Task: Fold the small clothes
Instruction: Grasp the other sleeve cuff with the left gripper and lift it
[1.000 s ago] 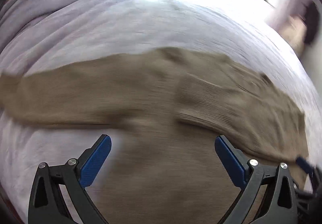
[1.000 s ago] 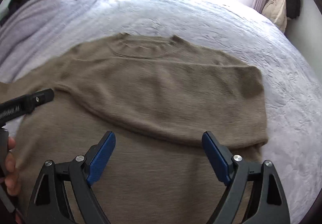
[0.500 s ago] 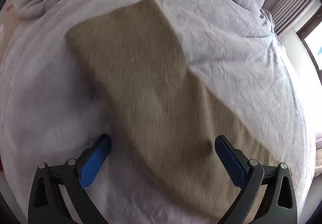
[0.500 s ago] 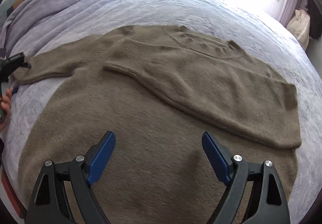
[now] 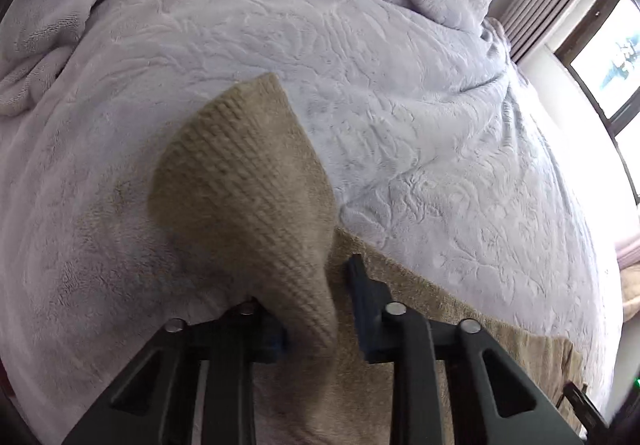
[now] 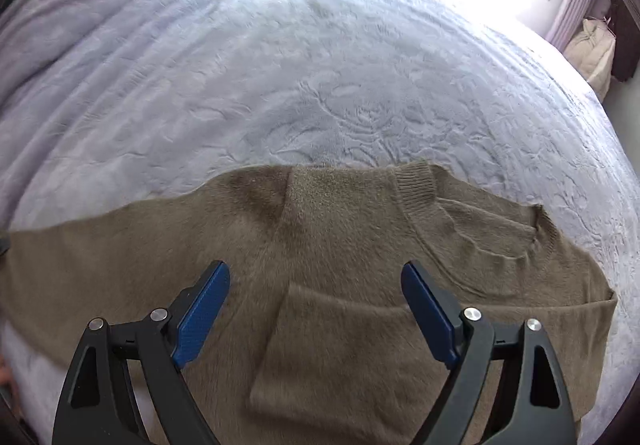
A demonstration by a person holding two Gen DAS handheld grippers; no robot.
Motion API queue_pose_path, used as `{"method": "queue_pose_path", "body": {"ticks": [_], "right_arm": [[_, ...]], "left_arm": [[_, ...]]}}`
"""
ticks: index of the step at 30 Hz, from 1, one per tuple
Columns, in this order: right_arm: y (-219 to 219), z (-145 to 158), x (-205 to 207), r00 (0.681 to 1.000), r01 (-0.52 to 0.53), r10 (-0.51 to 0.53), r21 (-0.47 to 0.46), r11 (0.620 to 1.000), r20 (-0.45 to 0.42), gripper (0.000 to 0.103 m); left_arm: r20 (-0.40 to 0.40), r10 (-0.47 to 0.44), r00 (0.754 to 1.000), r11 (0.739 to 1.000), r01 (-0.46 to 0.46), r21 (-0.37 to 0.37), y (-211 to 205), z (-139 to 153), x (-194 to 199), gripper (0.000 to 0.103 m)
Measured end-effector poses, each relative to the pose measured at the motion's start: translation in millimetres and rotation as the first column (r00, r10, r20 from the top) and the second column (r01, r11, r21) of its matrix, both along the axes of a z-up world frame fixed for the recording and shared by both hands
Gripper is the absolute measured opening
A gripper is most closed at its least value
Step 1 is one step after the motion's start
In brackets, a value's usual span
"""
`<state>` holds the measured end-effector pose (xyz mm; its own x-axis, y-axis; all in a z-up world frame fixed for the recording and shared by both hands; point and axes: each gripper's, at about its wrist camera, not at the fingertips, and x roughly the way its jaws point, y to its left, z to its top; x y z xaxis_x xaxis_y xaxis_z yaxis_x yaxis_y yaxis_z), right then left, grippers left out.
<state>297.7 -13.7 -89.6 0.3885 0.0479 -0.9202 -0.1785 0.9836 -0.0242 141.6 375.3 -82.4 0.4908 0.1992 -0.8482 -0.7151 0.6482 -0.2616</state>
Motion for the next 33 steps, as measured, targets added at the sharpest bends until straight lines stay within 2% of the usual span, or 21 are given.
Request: {"method": "queue_pose_path", "body": {"ticks": [3, 6, 9, 10, 12, 14, 16, 18, 21, 23, 25, 29, 33], "right_arm": [[28, -25, 1, 0.994, -0.081, 0.078, -0.045, 0.996, -0.073, 0.090], [73, -18, -25, 0.972, -0.217, 0.231, -0.205, 0.954, 0.047, 0.090], [91, -1, -40, 0.932, -0.342, 0.355, -0.153, 0.927, 0.071, 0.090], [89, 5, -41, 0.933, -0.332, 0.347, -0.145, 0.932, 0.096, 0.090], [76, 14, -32, 0.954, -0.254, 0.271, -0.138, 0.957, 0.124, 0.090], [59, 13, -21, 0.979, -0.163, 0.174, -0.100, 0.981, 0.107, 0.090], [55, 3, -17, 0.990, -0.127, 0.129, -0.054, 0.990, 0.053, 0.090], [64, -10, -24, 0.984, -0.178, 0.177, -0.022, 0.984, -0.005, 0.090], [93, -10, -46, 0.952, -0.306, 0.306, 0.005, 0.952, 0.006, 0.090], [100, 2, -53, 0.938, -0.346, 0.344, 0.062, 0.936, 0.041, 0.090], [97, 14, -52, 0.948, -0.317, 0.311, 0.095, 0.944, 0.072, 0.090], [79, 26, -46, 0.972, -0.219, 0.211, 0.072, 0.973, 0.108, 0.090], [56, 13, -30, 0.985, -0.153, 0.150, 0.032, 0.988, 0.080, 0.090]], "left_arm": [[0.023, 0.007, 1.000, 1.000, -0.007, -0.001, 3, 7, -11, 0.015], [0.056, 0.009, 0.998, 1.000, -0.009, -0.017, 6, 14, -23, 0.015], [0.063, -0.008, 0.998, 1.000, 0.007, 0.011, 4, 24, -33, 0.012], [0.064, -0.018, 0.998, 1.000, 0.017, 0.016, 2, 26, -33, 0.012], [0.058, -0.045, 0.997, 0.999, 0.043, 0.030, -1, 28, -31, 0.012], [0.054, -0.073, 0.996, 0.997, 0.072, 0.023, -3, 27, -31, 0.012], [0.004, -0.060, 0.998, 0.998, 0.060, -0.022, 0, 16, -21, 0.012], [-0.019, -0.046, 0.999, 0.998, 0.046, -0.044, 3, 4, -10, 0.013], [-0.023, -0.040, 0.999, 0.998, 0.039, -0.053, 4, -5, -6, 0.013], [-0.008, -0.042, 0.999, 0.997, 0.042, -0.065, 7, -5, -6, 0.013], [0.038, -0.053, 0.998, 0.995, 0.056, -0.087, 12, -5, -12, 0.012], [0.103, -0.056, 0.993, 0.991, 0.068, -0.118, 22, -6, -26, 0.010], [0.156, -0.066, 0.986, 0.992, 0.081, -0.095, 18, 8, -39, 0.010]]}}
